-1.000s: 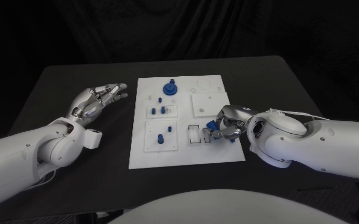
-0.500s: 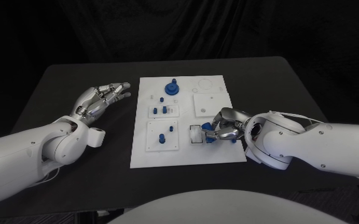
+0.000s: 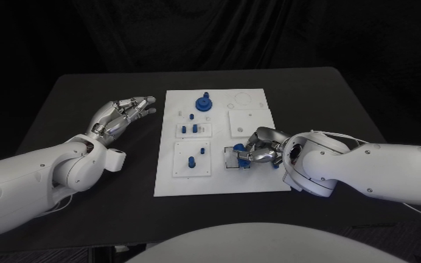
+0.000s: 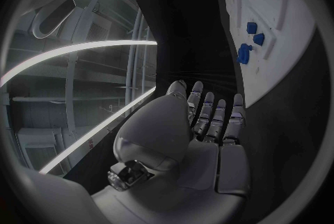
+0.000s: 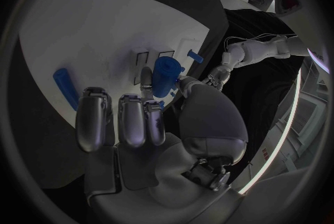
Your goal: Assemble the parts on the task board
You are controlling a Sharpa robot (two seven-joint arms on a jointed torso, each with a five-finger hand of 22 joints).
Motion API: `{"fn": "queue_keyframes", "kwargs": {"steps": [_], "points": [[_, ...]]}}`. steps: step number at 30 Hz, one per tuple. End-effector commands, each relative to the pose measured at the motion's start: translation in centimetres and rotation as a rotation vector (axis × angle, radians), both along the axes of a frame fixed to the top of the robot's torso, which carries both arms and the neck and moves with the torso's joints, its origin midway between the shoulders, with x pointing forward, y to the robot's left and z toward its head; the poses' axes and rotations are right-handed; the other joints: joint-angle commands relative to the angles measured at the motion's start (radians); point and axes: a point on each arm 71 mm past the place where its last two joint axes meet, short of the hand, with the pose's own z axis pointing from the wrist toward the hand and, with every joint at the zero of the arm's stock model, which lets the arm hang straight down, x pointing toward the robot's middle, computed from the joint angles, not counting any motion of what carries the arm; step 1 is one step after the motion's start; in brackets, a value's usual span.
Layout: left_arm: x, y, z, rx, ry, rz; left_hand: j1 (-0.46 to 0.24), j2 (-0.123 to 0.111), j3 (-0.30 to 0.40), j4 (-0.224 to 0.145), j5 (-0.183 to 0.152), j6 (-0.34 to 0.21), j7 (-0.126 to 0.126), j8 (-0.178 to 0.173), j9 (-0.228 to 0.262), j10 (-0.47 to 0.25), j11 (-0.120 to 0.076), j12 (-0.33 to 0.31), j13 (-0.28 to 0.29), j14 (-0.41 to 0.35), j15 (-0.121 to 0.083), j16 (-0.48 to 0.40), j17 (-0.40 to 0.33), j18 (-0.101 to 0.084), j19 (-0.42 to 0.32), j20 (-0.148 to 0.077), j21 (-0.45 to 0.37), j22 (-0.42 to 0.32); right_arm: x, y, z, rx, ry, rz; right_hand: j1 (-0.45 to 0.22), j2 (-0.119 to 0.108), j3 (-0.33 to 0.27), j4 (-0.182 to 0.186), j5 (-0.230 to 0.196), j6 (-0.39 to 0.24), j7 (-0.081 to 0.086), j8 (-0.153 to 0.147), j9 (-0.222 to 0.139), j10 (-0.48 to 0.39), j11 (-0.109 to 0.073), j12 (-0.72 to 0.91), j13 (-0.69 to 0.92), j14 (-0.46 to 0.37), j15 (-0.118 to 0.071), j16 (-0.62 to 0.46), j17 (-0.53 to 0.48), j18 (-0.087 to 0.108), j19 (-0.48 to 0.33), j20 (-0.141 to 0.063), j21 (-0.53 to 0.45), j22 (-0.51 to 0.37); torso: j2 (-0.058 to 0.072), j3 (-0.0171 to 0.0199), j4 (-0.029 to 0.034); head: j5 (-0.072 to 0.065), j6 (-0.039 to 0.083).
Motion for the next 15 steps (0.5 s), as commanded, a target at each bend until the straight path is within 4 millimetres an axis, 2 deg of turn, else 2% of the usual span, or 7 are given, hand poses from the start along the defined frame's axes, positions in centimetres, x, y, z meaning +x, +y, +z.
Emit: {"fn": "queue_keyframes", "kwargs": {"steps": [1, 5, 7, 11, 13, 15], "points": [[-0.13, -0.18, 0.6, -0.052, -0.072, -0.013, 0.011, -0.001, 0.007, -0.003, 0.007, -0.001, 0.006, 0.004, 0.0, -0.001, 0.009, 0.004, 0.001, 0.006, -0.001, 0.006, 0.001, -0.001, 0.008, 0.0, 0.006, 0.001, 0.06, 0.14, -0.07, -0.01, 0.01, 0.011, -0.012, 0.003, -0.002, 0.0, -0.027, 0.009, 0.0, -0.008, -0.002, 0.102, 0.005, 0.003, 0.263, 0.049, 0.003, -0.004, -0.003, -0.014, 0.037, 0.002, -0.007, 0.2, 0.001, 0.0001, -0.0006, 0.005, 0.0], [-0.11, -0.23, 0.58, -0.053, -0.071, -0.015, 0.013, -0.002, 0.007, -0.003, 0.008, -0.001, 0.006, 0.004, 0.0, 0.0, 0.009, 0.004, 0.001, 0.006, -0.001, 0.006, 0.001, -0.002, 0.008, 0.0, 0.006, 0.001, 0.09, 0.35, -0.15, -0.015, 0.016, 0.023, -0.032, 0.009, -0.017, 0.002, -0.079, 0.005, 0.003, -0.018, -0.004, 0.102, 0.008, 0.003, 0.263, 0.048, 0.005, -0.007, -0.01, -0.013, 0.035, 0.004, -0.012, 0.198, 0.0, -0.0001, -0.0003, 0.006, 0.0], [-0.1, -0.26, 0.58, -0.053, -0.07, -0.016, 0.013, -0.002, 0.007, -0.003, 0.008, -0.001, 0.006, 0.004, 0.0, 0.0, 0.009, 0.004, 0.001, 0.006, -0.001, 0.006, 0.001, -0.002, 0.008, 0.0, 0.006, 0.001, 0.1, 0.45, -0.18, -0.016, 0.017, 0.027, -0.044, 0.009, -0.027, 0.003, -0.092, 0.004, 0.003, -0.022, -0.004, 0.102, 0.009, 0.003, 0.263, 0.048, 0.006, -0.007, -0.011, -0.012, 0.034, 0.004, -0.014, 0.197, 0.0, 0.0002, -0.0013, 0.008, 0.0], [-0.09, -0.29, 0.56, -0.053, -0.069, -0.017, 0.014, -0.002, 0.008, -0.003, 0.009, -0.001, 0.006, 0.004, 0.0, 0.0, 0.009, 0.004, 0.001, 0.006, 0.0, 0.007, 0.001, -0.002, 0.008, 0.0, 0.006, 0.001, 0.13, 0.55, -0.2, -0.016, 0.018, 0.033, -0.072, 0.015, -0.057, 0.003, -0.12, 0.005, 0.004, -0.029, -0.005, 0.102, 0.01, 0.003, 0.263, 0.047, 0.007, -0.008, -0.014, -0.012, 0.033, 0.006, -0.015, 0.197, 0.0, -0.0006, 0.0007, 0.01, 0.0], [-0.09, -0.29, 0.55, -0.053, -0.068, -0.017, 0.016, -0.002, 0.009, -0.004, 0.01, -0.001, 0.006, 0.004, 0.0, 0.0, 0.01, 0.004, 0.001, 0.007, 0.0, 0.007, 0.001, -0.002, 0.009, 0.0, 0.006, 0.001, 0.13, 0.58, -0.22, -0.017, 0.019, 0.037, -0.081, 0.021, -0.071, 0.002, -0.149, 0.005, 0.005, -0.033, -0.005, 0.102, 0.01, 0.003, 0.263, 0.048, 0.007, -0.008, -0.014, -0.012, 0.033, 0.006, -0.016, 0.197, 0.0, -0.0001, -0.0003, 0.012, 0.0], [-0.09, -0.29, 0.55, -0.053, -0.068, -0.017, 0.016, -0.002, 0.009, -0.004, 0.01, -0.001, 0.006, 0.004, 0.0, 0.0, 0.01, 0.004, 0.001, 0.007, 0.0, 0.007, 0.001, -0.002, 0.009, 0.0, 0.006, 0.001, 0.12, 0.63, -0.24, -0.017, 0.021, 0.04, -0.083, 0.023, -0.075, 0.002, -0.158, 0.004, 0.005, -0.034, -0.005, 0.102, 0.01, 0.003, 0.263, 0.047, 0.007, -0.008, -0.016, -0.012, 0.033, 0.006, -0.015, 0.197, 0.0, 0.0002, -0.0016, 0.015, 0.0]]}}
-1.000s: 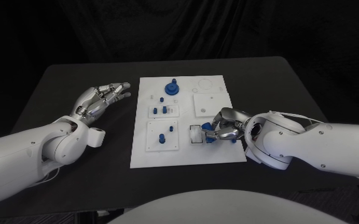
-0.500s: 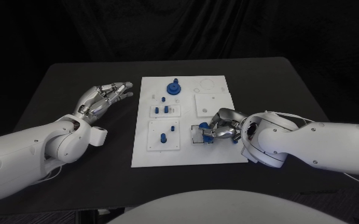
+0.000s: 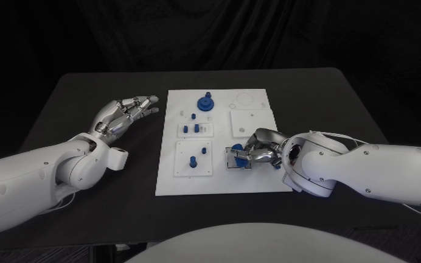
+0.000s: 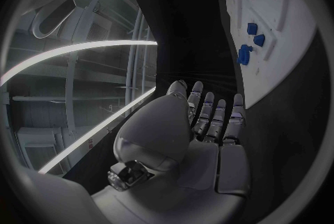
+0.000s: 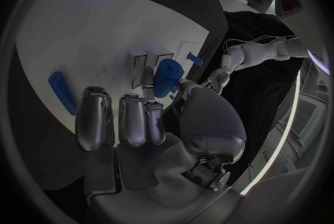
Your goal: Assemble the parts on the task board
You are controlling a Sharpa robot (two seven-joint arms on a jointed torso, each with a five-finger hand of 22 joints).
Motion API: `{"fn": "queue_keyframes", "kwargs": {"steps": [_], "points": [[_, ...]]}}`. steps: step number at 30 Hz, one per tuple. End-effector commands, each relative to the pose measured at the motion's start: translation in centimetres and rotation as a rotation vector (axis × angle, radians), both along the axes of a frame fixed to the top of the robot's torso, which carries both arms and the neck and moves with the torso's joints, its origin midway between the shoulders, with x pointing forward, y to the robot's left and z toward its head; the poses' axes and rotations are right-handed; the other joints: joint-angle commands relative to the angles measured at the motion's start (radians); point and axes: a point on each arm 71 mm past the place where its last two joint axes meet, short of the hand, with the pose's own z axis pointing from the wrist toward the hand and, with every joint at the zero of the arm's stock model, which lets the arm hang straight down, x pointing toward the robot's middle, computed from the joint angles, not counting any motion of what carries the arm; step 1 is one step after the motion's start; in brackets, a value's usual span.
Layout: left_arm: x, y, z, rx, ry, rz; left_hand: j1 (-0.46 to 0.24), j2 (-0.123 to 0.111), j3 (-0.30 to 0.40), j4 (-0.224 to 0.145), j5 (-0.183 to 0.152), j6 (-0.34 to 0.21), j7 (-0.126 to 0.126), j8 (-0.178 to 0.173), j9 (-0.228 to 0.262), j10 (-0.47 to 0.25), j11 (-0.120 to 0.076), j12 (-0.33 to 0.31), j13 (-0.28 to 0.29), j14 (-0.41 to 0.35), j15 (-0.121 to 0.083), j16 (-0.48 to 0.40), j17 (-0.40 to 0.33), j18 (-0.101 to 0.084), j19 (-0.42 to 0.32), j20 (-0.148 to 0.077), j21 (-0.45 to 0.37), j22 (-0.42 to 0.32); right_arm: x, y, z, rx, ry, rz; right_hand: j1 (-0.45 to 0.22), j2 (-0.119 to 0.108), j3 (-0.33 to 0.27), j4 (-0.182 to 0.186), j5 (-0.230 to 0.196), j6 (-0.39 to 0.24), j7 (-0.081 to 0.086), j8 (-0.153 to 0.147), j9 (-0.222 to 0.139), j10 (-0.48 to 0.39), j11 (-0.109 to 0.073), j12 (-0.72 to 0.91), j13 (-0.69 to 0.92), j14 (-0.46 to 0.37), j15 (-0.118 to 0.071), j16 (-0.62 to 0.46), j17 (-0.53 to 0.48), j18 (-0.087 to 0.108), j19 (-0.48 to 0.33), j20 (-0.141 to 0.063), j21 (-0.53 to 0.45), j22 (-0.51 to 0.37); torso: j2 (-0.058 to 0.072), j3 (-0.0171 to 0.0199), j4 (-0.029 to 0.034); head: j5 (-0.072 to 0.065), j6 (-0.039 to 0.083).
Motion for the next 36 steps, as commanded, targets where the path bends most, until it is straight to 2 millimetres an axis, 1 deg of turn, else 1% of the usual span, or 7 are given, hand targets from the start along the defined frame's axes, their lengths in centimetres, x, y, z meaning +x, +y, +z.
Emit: {"fn": "queue_keyframes", "kwargs": {"steps": [1, 7, 14, 22, 24, 26, 36], "points": [[-0.1, -0.2, 0.6, -0.05, -0.068, -0.012, 0.009, -0.002, 0.006, -0.001, 0.006, -0.001, 0.006, 0.004, 0.0, 0.0, 0.01, 0.004, 0.001, 0.007, 0.0, 0.003, 0.001, -0.002, 0.009, 0.0, 0.006, 0.001, 0.0, 0.1, 0.0, -0.009, 0.008, 0.017, -0.011, 0.005, -0.016, 0.0, -0.03, 0.002, 0.008, -0.007, -0.002, 0.106, 0.007, 0.003, 0.263, 0.048, 0.008, -0.004, -0.002, -0.012, 0.033, 0.007, -0.005, 0.196, 0.0, 0.0001, -0.0013, 0.005, 0.0], [-0.1, -0.2, 0.5, -0.05, -0.066, -0.014, 0.012, -0.002, 0.009, -0.001, 0.008, 0.0, 0.006, 0.004, 0.0, 0.0, 0.011, 0.004, 0.002, 0.008, 0.001, 0.005, 0.001, -0.003, 0.01, 0.0, 0.007, 0.001, 0.1, 0.2, 0.0, -0.005, 0.003, 0.02, -0.028, 0.02, -0.039, 0.002, -0.072, 0.0, 0.009, -0.014, -0.003, 0.106, 0.009, 0.003, 0.263, 0.047, 0.009, -0.006, -0.006, -0.011, 0.032, 0.008, -0.007, 0.196, 0.0, 0.0006, -0.0012, 0.005, 0.0], [-0.1, -0.2, 0.5, -0.05, -0.063, -0.015, 0.016, -0.002, 0.011, -0.001, 0.009, 0.0, 0.008, 0.004, -0.001, 0.001, 0.013, 0.004, 0.002, 0.01, 0.003, 0.008, 0.002, -0.003, 0.011, 0.001, 0.007, 0.001, 0.2, 0.2, 0.0, 0.004, -0.009, 0.016, -0.1, 0.06, -0.09, 0.005, -0.16, 0.003, 0.01, -0.022, -0.001, 0.106, 0.01, 0.003, 0.263, 0.047, 0.01, -0.006, -0.01, -0.011, 0.031, 0.009, -0.009, 0.195, 0.0, 0.0012, -0.0012, 0.005, 0.0], [-0.1, -0.2, 0.4, -0.05, -0.059, -0.017, 0.016, -0.002, 0.011, -0.001, 0.009, 0.0, 0.008, 0.004, -0.001, 0.001, 0.013, 0.004, 0.002, 0.01, 0.003, 0.008, 0.002, -0.003, 0.011, 0.001, 0.007, 0.001, 0.2, 0.0, 0.3, 0.026, -0.034, 0.016, -0.113, 0.066, -0.11, 0.002, -0.146, 0.005, 0.01, -0.023, 0.001, 0.106, 0.009, 0.003, 0.263, 0.047, 0.01, -0.005, -0.008, -0.011, 0.031, 0.009, -0.009, 0.195, -0.001, 0.0011, -0.0012, 0.01, 0.0], [-0.1, -0.2, 0.4, -0.05, -0.059, -0.017, 0.018, -0.003, 0.012, -0.001, 0.009, 0.0, 0.009, 0.005, -0.001, 0.002, 0.014, 0.004, 0.002, 0.013, 0.005, 0.01, 0.002, -0.004, 0.012, 0.001, 0.007, 0.002, 0.2, 0.0, 0.4, 0.034, -0.046, 0.019, -0.103, 0.068, -0.114, 0.001, -0.134, 0.007, 0.009, -0.022, 0.002, 0.106, 0.009, 0.003, 0.263, 0.047, 0.01, -0.004, -0.007, -0.011, 0.031, 0.009, -0.009, 0.195, 0.0, 0.0013, -0.0018, 0.011, 0.0], [-0.1, -0.2, 0.4, -0.05, -0.058, -0.017, 0.018, -0.003, 0.012, -0.001, 0.009, 0.0, 0.009, 0.005, -0.001, 0.002, 0.014, 0.004, 0.002, 0.013, 0.005, 0.01, 0.002, -0.004, 0.012, 0.001, 0.007, 0.002, 0.2, 0.0, 0.5, 0.04, -0.061, 0.026, -0.062, 0.063, -0.12, -0.004, -0.107, 0.007, 0.008, -0.016, 0.01, 0.106, 0.008, 0.003, 0.263, 0.048, 0.009, -0.002, -0.004, -0.011, 0.032, 0.008, -0.006, 0.196, 0.0, 0.001, -0.0021, 0.01, 0.0], [-0.2, -0.1, 0.3, -0.051, -0.056, -0.017, 0.022, -0.004, 0.014, -0.001, 0.011, 0.001, 0.01, 0.005, -0.001, 0.004, 0.017, 0.004, 0.002, 0.017, 0.008, 0.015, 0.003, -0.005, 0.015, 0.001, 0.009, 0.005, -0.4, -0.2, 1.9, 0.083, -0.171, 0.065, 0.064, 0.049, -0.158, -0.01, -0.103, -0.026, 0.002, 0.055, 0.071, 0.106, 0.003, 0.003, 0.263, 0.05, 0.005, 0.006, 0.008, -0.013, 0.035, 0.004, 0.003, 0.199, -0.001, 0.002, -0.0032, 0.017, 0.0]]}}
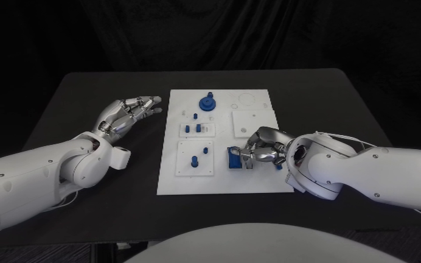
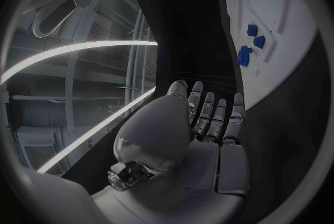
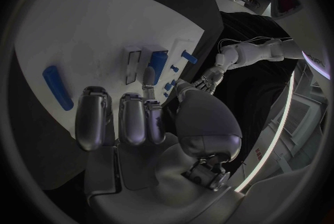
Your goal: Assemble the parts on the task board
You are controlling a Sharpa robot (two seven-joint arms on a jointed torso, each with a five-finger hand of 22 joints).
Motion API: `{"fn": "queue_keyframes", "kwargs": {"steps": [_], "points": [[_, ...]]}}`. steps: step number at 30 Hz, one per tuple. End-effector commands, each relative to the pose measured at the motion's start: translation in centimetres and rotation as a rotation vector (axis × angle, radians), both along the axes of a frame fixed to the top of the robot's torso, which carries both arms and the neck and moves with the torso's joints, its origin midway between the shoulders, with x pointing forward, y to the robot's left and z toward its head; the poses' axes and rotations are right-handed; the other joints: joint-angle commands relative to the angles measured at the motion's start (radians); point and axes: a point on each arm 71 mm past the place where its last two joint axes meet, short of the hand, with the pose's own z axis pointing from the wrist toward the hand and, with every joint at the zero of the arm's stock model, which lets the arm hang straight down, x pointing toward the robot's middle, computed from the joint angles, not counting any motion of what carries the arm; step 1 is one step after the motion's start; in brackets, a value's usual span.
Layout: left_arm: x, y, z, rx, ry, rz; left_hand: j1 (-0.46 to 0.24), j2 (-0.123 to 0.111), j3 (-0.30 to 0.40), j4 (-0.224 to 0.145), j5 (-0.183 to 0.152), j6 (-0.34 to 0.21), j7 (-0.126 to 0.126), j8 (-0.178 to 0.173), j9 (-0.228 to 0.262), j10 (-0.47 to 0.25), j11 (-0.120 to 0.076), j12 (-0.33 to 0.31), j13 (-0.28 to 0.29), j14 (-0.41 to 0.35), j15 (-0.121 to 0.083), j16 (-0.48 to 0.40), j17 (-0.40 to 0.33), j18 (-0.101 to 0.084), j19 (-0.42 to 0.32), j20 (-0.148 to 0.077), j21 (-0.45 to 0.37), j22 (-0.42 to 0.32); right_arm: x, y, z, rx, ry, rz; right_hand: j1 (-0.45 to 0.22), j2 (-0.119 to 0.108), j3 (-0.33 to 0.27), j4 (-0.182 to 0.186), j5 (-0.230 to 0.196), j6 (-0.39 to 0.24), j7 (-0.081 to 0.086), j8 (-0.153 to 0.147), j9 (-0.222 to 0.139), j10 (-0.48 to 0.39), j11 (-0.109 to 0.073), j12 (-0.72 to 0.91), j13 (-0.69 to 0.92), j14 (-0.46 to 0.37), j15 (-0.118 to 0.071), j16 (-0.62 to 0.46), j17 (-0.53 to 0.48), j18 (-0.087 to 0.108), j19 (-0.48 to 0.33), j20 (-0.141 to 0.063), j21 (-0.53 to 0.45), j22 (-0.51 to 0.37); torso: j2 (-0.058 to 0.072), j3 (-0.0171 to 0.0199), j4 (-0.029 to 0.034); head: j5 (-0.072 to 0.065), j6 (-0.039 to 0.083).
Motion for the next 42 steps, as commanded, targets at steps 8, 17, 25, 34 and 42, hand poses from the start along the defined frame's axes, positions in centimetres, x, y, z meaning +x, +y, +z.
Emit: {"fn": "queue_keyframes", "kwargs": {"steps": [8, 17, 25, 34, 42], "points": [[-0.2, 0.1, 0.5, -0.044, -0.063, -0.004, 0.011, -0.001, 0.006, 0.002, 0.007, -0.003, 0.007, 0.005, -0.001, 0.003, 0.008, 0.005, 0.001, 0.011, 0.001, 0.005, 0.001, -0.005, 0.009, 0.001, 0.005, 0.001, 0.7, -2.2, 3.8, -0.065, -0.145, 0.015, 0.032, -0.001, -0.02, 0.002, 0.022, -0.02, 0.0, 0.02, 0.015, 0.103, 0.0, 0.003, 0.263, 0.053, 0.001, 0.007, 0.002, -0.014, 0.036, 0.004, 0.008, 0.199, 0.001, 0.0002, 0.0006, 0.0, 0.0], [-0.2, 0.0, 0.5, -0.042, -0.063, -0.002, 0.013, -0.004, 0.007, 0.003, 0.008, -0.002, 0.008, 0.006, 0.0, 0.004, 0.009, 0.005, 0.001, 0.013, 0.002, 0.007, 0.001, -0.005, 0.011, 0.001, 0.006, 0.001, 1.3, -6.1, 5.2, -0.314, -0.13, -0.024, 0.061, -0.007, -0.043, 0.004, 0.167, -0.029, 0.001, 0.024, 0.005, 0.103, 0.0, 0.003, 0.263, 0.052, 0.001, 0.007, 0.0, -0.015, 0.037, 0.004, 0.013, 0.201, -0.001, -0.0011, 0.0017, -0.006, 0.0], [-0.2, -0.1, 0.4, -0.043, -0.062, -0.004, 0.013, -0.005, 0.007, 0.003, 0.009, -0.001, 0.008, 0.007, 0.0, 0.005, 0.009, 0.005, 0.001, 0.014, 0.002, 0.008, 0.001, -0.006, 0.012, 0.001, 0.007, 0.001, 0.8, -7.8, 4.3, -0.457, -0.114, -0.043, 0.068, -0.013, -0.049, 0.004, 0.179, -0.029, 0.002, 0.017, -0.003, 0.103, 0.001, 0.003, 0.263, 0.049, 0.002, 0.002, -0.012, -0.013, 0.034, 0.005, 0.007, 0.199, -0.001, -0.0038, 0.0014, -0.006, 0.0], [-0.2, 0.0, 0.4, -0.041, -0.06, -0.003, 0.015, -0.006, 0.007, 0.003, 0.01, 0.0, 0.008, 0.007, 0.0, 0.006, 0.009, 0.005, 0.001, 0.015, 0.002, 0.009, 0.001, -0.006, 0.013, 0.001, 0.007, 0.001, 0.1, -8.1, 3.0, -0.492, -0.145, -0.022, 0.079, -0.015, -0.051, 0.003, 0.196, -0.013, -0.001, 0.018, -0.01, 0.103, -0.001, 0.003, 0.263, 0.051, 0.001, 0.005, -0.003, -0.015, 0.037, 0.004, 0.015, 0.201, 0.003, 0.0004, 0.0006, -0.008, 0.0], [-0.2, 0.0, 0.4, -0.041, -0.058, -0.004, 0.016, -0.007, 0.008, 0.002, 0.011, 0.0, 0.008, 0.007, 0.0, 0.007, 0.01, 0.005, 0.001, 0.016, 0.003, 0.009, 0.001, -0.006, 0.014, 0.001, 0.007, 0.001, -0.1, -7.6, 2.2, -0.497, -0.142, -0.003, 0.081, -0.015, -0.051, 0.003, 0.195, -0.011, -0.002, 0.018, -0.011, 0.103, -0.002, 0.003, 0.263, 0.051, 0.0, 0.004, -0.005, -0.015, 0.037, 0.004, 0.014, 0.201, 0.001, -0.0002, -0.0005, -0.009, 0.0]]}}
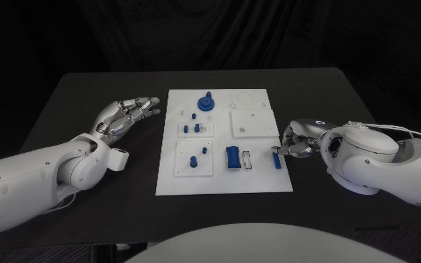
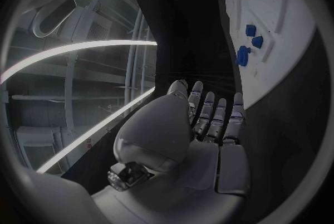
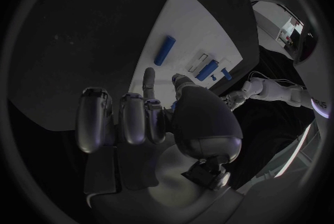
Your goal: Assemble the parts on the task board
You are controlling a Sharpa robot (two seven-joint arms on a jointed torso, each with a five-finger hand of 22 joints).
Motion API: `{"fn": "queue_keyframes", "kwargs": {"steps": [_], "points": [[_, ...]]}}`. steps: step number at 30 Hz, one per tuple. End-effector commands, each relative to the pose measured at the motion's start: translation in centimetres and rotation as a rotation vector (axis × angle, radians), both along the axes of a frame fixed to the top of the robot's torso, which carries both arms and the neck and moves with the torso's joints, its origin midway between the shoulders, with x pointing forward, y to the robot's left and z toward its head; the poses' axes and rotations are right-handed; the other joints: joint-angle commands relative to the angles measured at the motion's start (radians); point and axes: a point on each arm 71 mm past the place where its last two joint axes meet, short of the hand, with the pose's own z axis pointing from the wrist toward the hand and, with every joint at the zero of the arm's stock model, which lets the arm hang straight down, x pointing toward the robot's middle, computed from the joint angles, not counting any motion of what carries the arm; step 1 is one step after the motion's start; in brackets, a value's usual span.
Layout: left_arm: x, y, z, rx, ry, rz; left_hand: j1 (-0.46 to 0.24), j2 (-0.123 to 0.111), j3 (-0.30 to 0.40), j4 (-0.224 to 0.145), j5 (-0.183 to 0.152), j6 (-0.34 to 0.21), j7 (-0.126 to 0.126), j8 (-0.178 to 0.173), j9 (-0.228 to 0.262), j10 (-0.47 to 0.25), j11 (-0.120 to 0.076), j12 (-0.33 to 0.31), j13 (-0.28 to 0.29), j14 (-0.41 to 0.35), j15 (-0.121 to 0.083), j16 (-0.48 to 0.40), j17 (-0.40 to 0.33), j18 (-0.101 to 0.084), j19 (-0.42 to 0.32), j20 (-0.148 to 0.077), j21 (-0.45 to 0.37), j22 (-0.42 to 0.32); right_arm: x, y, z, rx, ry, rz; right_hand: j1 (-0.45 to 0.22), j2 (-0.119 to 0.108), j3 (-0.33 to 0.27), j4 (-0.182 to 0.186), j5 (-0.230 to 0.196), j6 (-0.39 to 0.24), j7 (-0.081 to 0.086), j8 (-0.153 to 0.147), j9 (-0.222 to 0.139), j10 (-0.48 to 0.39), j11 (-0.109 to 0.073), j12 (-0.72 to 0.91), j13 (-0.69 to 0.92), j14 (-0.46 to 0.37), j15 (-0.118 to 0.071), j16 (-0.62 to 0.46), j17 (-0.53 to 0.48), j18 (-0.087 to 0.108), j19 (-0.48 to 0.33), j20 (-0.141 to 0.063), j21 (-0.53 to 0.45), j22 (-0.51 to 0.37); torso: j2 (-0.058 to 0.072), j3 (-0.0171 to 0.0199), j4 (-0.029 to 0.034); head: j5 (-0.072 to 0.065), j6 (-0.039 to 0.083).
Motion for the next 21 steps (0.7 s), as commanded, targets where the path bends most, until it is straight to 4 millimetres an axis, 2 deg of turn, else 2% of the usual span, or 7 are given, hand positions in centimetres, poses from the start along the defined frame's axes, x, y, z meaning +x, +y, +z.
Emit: {"fn": "queue_keyframes", "kwargs": {"steps": [1, 11, 15, 21], "points": [[-0.1, -0.1, 0.5, -0.041, -0.061, -0.005, 0.008, 0.001, 0.005, 0.0, 0.004, 0.0, 0.008, 0.003, 0.0, 0.003, 0.006, 0.005, 0.001, 0.005, -0.001, 0.006, 0.001, -0.006, 0.007, 0.001, 0.003, 0.001, 0.0, 0.0, -0.2, -0.039, -0.017, 0.008, 0.01, 0.001, -0.004, 0.001, 0.004, 0.007, -0.002, -0.002, -0.001, 0.104, -0.001, 0.003, 0.263, 0.051, 0.0, -0.001, -0.003, -0.015, 0.037, 0.004, 0.002, 0.201, -0.002, -0.0004, -0.0008, 0.002, 0.0], [-0.1, -0.1, 0.5, -0.041, -0.058, -0.006, 0.012, 0.0, 0.007, -0.001, 0.007, 0.0, 0.008, 0.003, 0.0, 0.004, 0.007, 0.005, 0.001, 0.006, 0.0, 0.007, 0.001, -0.007, 0.008, 0.001, 0.004, 0.0, -0.5, 0.7, -1.5, -0.032, 0.007, 0.025, 0.031, -0.003, -0.004, -0.003, 0.021, 0.011, -0.003, -0.01, -0.012, 0.104, -0.002, 0.003, 0.263, 0.05, -0.001, -0.002, -0.007, -0.014, 0.036, 0.003, -0.001, 0.2, -0.002, -0.0009, -0.0005, 0.001, 0.0], [-0.1, -0.1, 0.5, -0.041, -0.057, -0.006, 0.013, 0.0, 0.008, -0.001, 0.008, 0.001, 0.008, 0.004, 0.0, 0.004, 0.007, 0.005, 0.001, 0.006, 0.0, 0.007, 0.001, -0.007, 0.008, 0.001, 0.004, 0.0, -0.6, 0.7, -2.0, -0.037, 0.02, 0.027, 0.058, -0.008, -0.002, -0.006, 0.067, 0.014, -0.001, -0.022, -0.026, 0.104, -0.001, 0.003, 0.263, 0.05, -0.001, -0.004, -0.01, -0.014, 0.036, 0.002, -0.003, 0.199, -0.002, -0.0008, 0.0012, -0.002, 0.0], [-0.1, -0.1, 0.5, -0.041, -0.056, -0.007, 0.014, 0.0, 0.009, -0.002, 0.009, 0.001, 0.008, 0.004, 0.0, 0.005, 0.007, 0.005, 0.001, 0.007, 0.0, 0.007, 0.001, -0.008, 0.009, 0.001, 0.004, 0.0, -0.7, 0.7, -2.7, -0.05, 0.044, 0.028, 0.069, -0.012, -0.001, -0.005, 0.089, 0.011, 0.002, -0.034, -0.039, 0.104, 0.001, 0.003, 0.263, 0.048, 0.001, -0.007, -0.017, -0.013, 0.034, 0.003, -0.007, 0.198, -0.002, -0.0007, 0.0006, 0.0, 0.0]]}}
